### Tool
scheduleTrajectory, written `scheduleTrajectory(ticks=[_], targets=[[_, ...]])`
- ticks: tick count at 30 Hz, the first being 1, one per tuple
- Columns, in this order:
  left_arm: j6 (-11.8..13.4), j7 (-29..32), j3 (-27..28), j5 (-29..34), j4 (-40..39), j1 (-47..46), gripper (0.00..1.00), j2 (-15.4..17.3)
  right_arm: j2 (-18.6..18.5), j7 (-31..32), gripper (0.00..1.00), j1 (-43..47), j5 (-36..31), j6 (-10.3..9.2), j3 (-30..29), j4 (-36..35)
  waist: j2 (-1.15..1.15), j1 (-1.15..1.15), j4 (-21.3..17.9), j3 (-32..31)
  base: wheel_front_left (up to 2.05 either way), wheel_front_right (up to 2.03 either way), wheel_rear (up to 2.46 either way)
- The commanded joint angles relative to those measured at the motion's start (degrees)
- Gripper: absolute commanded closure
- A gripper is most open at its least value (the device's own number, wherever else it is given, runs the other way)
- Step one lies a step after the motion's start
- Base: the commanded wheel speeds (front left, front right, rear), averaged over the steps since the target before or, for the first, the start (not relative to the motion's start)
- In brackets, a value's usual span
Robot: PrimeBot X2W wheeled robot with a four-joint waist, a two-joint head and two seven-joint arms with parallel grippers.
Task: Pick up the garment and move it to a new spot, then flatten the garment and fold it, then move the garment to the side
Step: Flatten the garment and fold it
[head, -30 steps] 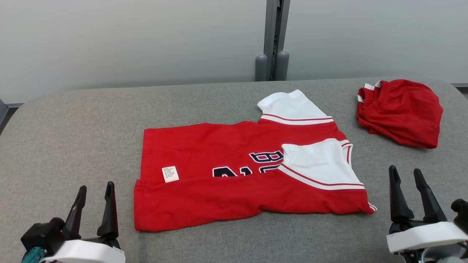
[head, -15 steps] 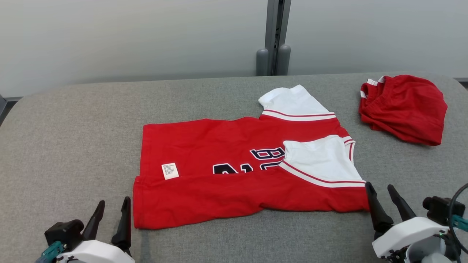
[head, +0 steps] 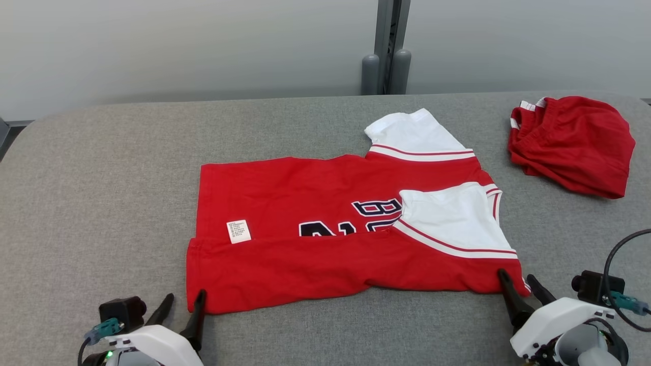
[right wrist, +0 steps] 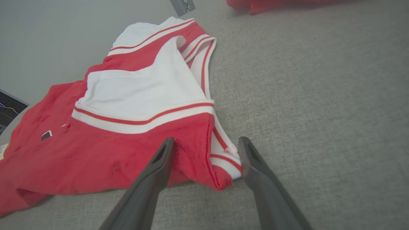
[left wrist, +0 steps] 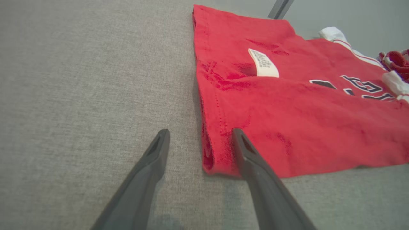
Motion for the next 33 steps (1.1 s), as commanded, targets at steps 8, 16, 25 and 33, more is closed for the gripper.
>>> scheduleTrajectory(ticks=[8, 16, 25, 33], targets=[[-2.14, 4.87, -3.12, -0.96, 5.26, -3.02, 0.0, 0.16, 0.23, 3.14, 0.0, -3.18, 2.75, 0.05, 2.43, 4.03, 0.0, 0.0, -0.63, 1.34, 0.0, 0.0, 0.0], [-3.04, 6.78, -5.16, -2.02, 6.79, -3.64, 0.96, -0.43, 0.21, 4.65, 0.56, -4.1, 4.8, 0.05, 5.05, 6.48, 0.0, 0.0, -0.51, 1.33, 0.0, 0.0, 0.0], [-3.21, 5.82, -5.73, -3.13, 6.83, -3.51, 1.0, 0.68, -0.89, 2.39, 1.0, -4.16, 7.24, 0.05, 6.98, 6.32, 0.0, 0.0, -0.16, -0.36, 0.0, 0.0, 0.0], [-3.33, 6.13, -6.09, -3.71, 5.96, -3.11, 1.0, 1.5, -2.24, 2.1, 1.0, -3.86, 10.05, 0.05, 8.45, 5.37, 0.0, 0.0, -0.18, -1.67, 0.0, 0.0, 0.0]])
